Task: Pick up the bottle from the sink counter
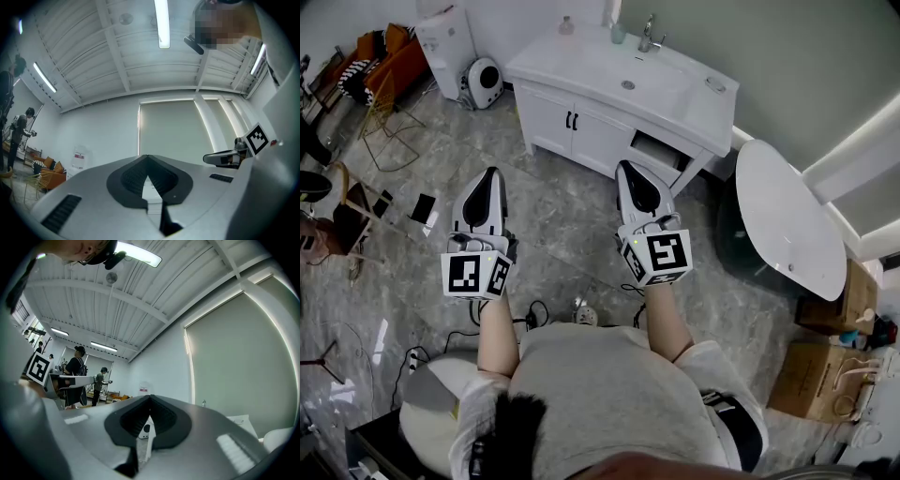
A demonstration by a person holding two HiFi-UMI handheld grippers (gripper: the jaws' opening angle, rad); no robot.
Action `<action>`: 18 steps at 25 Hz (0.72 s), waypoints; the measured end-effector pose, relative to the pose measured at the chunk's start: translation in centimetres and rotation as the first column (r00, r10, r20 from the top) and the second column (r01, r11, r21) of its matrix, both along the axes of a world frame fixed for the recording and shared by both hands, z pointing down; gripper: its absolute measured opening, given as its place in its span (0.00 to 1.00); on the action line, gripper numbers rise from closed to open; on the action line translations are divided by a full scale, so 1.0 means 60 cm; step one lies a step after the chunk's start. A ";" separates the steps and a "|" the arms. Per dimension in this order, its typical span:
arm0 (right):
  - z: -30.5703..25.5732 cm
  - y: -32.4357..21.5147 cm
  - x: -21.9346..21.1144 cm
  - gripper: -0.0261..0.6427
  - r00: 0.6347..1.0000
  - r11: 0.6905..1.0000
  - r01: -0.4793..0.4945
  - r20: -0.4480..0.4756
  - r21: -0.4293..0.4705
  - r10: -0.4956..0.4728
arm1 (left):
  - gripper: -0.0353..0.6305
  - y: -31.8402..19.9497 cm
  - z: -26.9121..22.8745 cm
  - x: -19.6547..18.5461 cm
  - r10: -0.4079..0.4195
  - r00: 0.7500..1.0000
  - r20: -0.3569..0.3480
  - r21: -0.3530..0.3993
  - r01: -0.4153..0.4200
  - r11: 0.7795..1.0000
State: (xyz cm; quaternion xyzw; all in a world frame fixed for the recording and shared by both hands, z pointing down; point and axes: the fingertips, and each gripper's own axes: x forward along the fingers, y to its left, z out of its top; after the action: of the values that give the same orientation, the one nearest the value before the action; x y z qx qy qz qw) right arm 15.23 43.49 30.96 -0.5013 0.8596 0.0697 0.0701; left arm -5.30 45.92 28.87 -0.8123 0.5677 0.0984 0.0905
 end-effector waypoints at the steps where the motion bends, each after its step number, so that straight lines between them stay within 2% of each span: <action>1: 0.000 -0.003 0.003 0.06 1.000 1.000 0.006 0.004 0.004 -0.006 | 0.06 -0.002 0.000 0.003 -0.002 1.000 -0.001 0.001 0.002 1.000; 9: 0.015 -0.038 0.033 0.06 0.999 1.000 0.026 0.025 -0.014 -0.025 | 0.06 -0.023 0.002 0.023 -0.036 0.999 -0.009 0.030 0.037 0.999; 14: 0.017 -0.063 0.037 0.06 0.999 1.000 0.025 0.028 -0.013 -0.025 | 0.06 -0.048 0.001 0.019 -0.036 0.997 -0.066 0.024 0.037 0.999; 18: 0.020 -0.103 0.035 0.06 0.999 1.000 0.019 0.031 -0.013 -0.019 | 0.06 -0.085 0.003 0.007 -0.057 0.996 -0.067 0.029 0.059 0.998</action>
State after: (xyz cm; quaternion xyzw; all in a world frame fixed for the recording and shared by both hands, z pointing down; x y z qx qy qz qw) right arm 17.30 37.31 32.15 -0.4947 0.8636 0.0554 0.0805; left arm -4.88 40.84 29.04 -0.7902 0.5923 0.1314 0.0870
